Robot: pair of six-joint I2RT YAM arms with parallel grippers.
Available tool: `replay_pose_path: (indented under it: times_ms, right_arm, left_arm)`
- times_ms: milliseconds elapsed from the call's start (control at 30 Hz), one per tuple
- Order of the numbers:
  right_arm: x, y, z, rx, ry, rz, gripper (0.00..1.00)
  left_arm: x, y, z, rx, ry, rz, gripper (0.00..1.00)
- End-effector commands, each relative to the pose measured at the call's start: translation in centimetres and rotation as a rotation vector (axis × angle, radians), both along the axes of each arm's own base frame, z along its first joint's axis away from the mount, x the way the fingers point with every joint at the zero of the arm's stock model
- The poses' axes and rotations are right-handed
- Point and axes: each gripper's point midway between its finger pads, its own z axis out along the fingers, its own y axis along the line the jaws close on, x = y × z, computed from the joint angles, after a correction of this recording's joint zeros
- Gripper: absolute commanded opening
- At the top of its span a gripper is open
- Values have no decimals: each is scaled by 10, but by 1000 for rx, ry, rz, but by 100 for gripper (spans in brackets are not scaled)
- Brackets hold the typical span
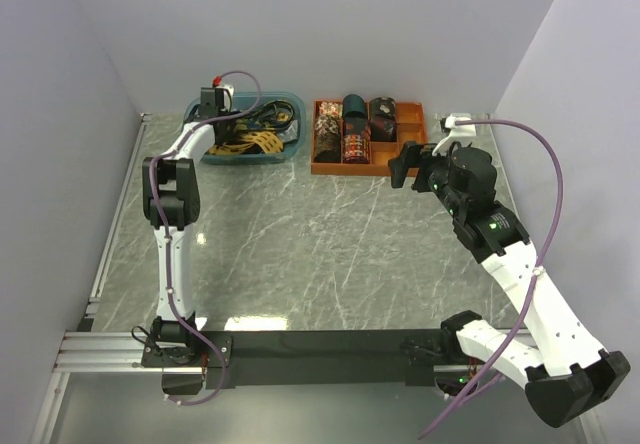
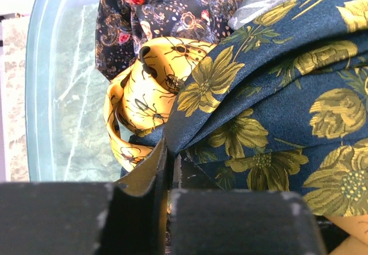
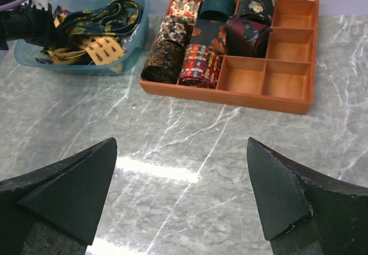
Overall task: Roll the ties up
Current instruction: Grab a tie with the left arm
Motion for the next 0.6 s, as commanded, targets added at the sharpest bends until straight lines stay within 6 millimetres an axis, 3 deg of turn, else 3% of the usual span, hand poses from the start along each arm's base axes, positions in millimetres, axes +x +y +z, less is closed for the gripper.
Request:
replay_pose_path:
  times_ms: [0,133,167,333,500,567]
  right_arm:
    - [-2,5,24,43,-48,17,100]
    - [-4,7,25,57,-57,29,100]
    - [-5,7,26,58,-62,31,100]
    - [-7,9,26,62,-76,53,100]
    - [-13,6,30,50,-110,60,100]
    - [-16,5,32,53,-128,61,100]
  left_arm:
    - [8,6,52,-2,-122,38,1]
    - [-2,7,87,-31,-168,73,1]
    - [-6,7,105,-40,-194,81,1]
    - [-28,13,158,-77,-245,158,1]
    - [-62,20,234,-114,-344,219,1]
    - [-78,25,277,-117,-417,245,1]
